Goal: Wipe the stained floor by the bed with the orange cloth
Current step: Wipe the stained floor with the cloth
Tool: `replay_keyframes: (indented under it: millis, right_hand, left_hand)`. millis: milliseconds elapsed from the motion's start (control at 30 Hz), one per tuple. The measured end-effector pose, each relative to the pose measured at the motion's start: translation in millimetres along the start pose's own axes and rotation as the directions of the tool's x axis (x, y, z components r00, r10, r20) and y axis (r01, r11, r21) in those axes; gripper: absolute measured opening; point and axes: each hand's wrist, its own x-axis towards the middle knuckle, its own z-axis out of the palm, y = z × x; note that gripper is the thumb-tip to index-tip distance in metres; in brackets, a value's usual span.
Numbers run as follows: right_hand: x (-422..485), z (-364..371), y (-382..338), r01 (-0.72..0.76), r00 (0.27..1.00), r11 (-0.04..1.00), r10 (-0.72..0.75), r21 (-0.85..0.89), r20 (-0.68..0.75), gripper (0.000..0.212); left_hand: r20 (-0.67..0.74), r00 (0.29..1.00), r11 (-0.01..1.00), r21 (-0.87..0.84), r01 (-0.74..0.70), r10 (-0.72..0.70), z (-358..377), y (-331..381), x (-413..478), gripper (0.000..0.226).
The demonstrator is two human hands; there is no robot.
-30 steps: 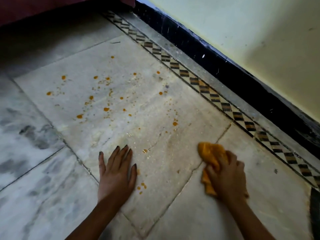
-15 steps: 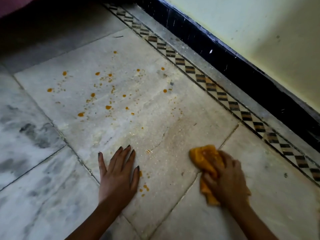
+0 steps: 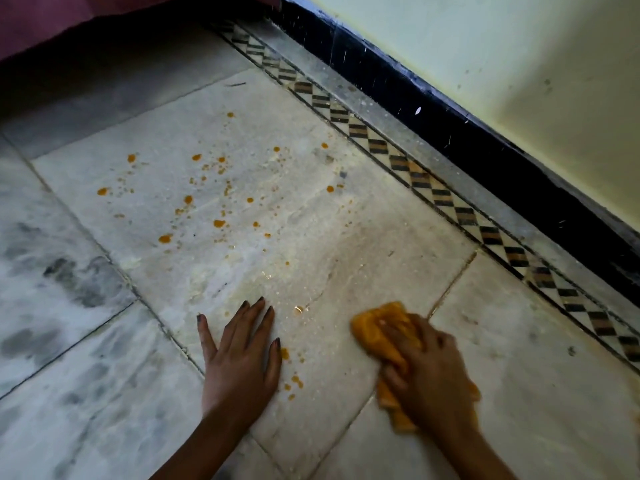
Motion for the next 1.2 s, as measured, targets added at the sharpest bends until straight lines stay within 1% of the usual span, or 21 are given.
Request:
replay_keyframes:
  millis: [100,167,200,233,300,400,467,533,600,667,733,767,800,867,933,967,1000,1067,1100,1133,1200]
  right_hand:
    - [40,-9,37,-0.214,0.973,0.976,0.209,-0.039,-0.095,0.059]
    - [91,-9,23,-0.381,0.918,0.924,0.379,0.007,-0.116,0.058]
    - [113,-8,7,-0.436,0.894,0.9,0.434,0.015,-0.11,0.058]
    - [130,-6,-15,-0.447,0.89,0.894,0.446,0.003,-0.096,0.058]
    - [137,3,-58,-0.321,0.945,0.947,0.318,-0.018,-0.078,0.057]
    - [74,15,-95,-0.055,0.998,0.998,0.056,0.037,-0.039,0.062]
    - [15,10,-82,0.077,0.997,0.992,-0.079,0.098,0.017,0.065]
    - [-19,4,-46,0.136,0.99,0.989,-0.137,0.058,0.012,0.064]
    - [-17,0,-11,0.035,0.999,0.999,-0.035,0.005,-0.039,0.061]
    - [15,-3,5,-0.141,0.985,0.99,0.142,0.012,-0.102,0.057]
    - [61,0,-5,-0.3,0.943,0.953,0.304,0.05,-0.131,0.056]
    - [82,0,-19,-0.356,0.924,0.933,0.361,0.057,-0.131,0.057]
    - [96,2,-37,-0.371,0.92,0.928,0.373,0.042,-0.118,0.057]
    - [100,12,-85,-0.278,0.954,0.96,0.28,0.029,-0.106,0.052]
    - [69,26,-122,-0.072,0.99,0.996,0.078,0.053,-0.119,0.054]
    - [44,28,-130,0.053,0.996,0.995,-0.047,0.083,-0.072,0.057]
    - [18,26,-128,0.179,0.984,0.978,-0.177,0.107,-0.032,0.06]
    - [-18,21,-94,0.392,0.919,0.914,-0.393,0.102,-0.006,0.064]
    - [-24,15,-71,0.449,0.893,0.89,-0.449,0.077,-0.011,0.066]
    - [-22,9,-47,0.449,0.893,0.893,-0.449,0.034,-0.024,0.067]
    - [5,1,-13,0.322,0.944,0.947,-0.321,-0.006,-0.069,0.065]
  left_hand:
    - [-0.018,1.0,1.0,0.012,-0.006,0.006,1,1,0,0.049]
    - [-0.022,1.0,1.0,0.01,-0.001,0.001,0,2,0,0.049]
    - [-0.022,1.0,1.0,0.008,0.0,0.0,0,3,0,0.049]
    - [-0.02,1.0,1.0,0.003,0.001,-0.001,0,3,0,0.049]
    - [-0.015,1.0,1.0,-0.003,0.01,-0.01,0,3,1,0.048]
    - [-0.011,1.0,1.0,0.002,0.027,-0.027,0,1,0,0.047]
    - [-0.017,0.999,0.999,-0.019,0.035,-0.035,-1,1,0,0.046]
    - [-0.025,0.999,0.999,-0.028,0.039,-0.04,1,1,0,0.046]
    - [-0.021,0.999,0.999,-0.019,0.032,-0.032,3,0,-2,0.046]
    - [-0.03,0.999,0.999,-0.02,0.036,-0.036,2,1,-1,0.045]
    - [-0.063,0.997,0.999,-0.029,0.045,-0.046,1,1,-2,0.045]
    - [-0.083,0.995,0.997,-0.053,0.058,-0.063,0,1,-1,0.044]
    - [-0.102,0.99,0.993,-0.082,0.084,-0.092,-1,0,-1,0.043]
    - [-0.133,0.977,0.983,-0.105,0.152,-0.166,-6,-7,-2,0.043]
    - [-0.148,0.966,0.977,-0.066,0.202,-0.21,-11,-19,-6,0.044]
    - [-0.155,0.962,0.974,-0.037,0.222,-0.225,-14,-26,-8,0.044]
    - [-0.167,0.954,0.968,-0.013,0.25,-0.248,-17,-36,-11,0.045]
    - [-0.183,0.932,0.947,0.016,0.322,-0.314,-22,-53,-16,0.045]
    - [-0.183,0.92,0.934,0.027,0.356,-0.346,-23,-59,-19,0.045]
    - [-0.172,0.915,0.926,0.036,0.375,-0.364,-24,-61,-21,0.046]
    - [-0.149,0.921,0.927,0.053,0.372,-0.361,-26,-62,-22,0.047]
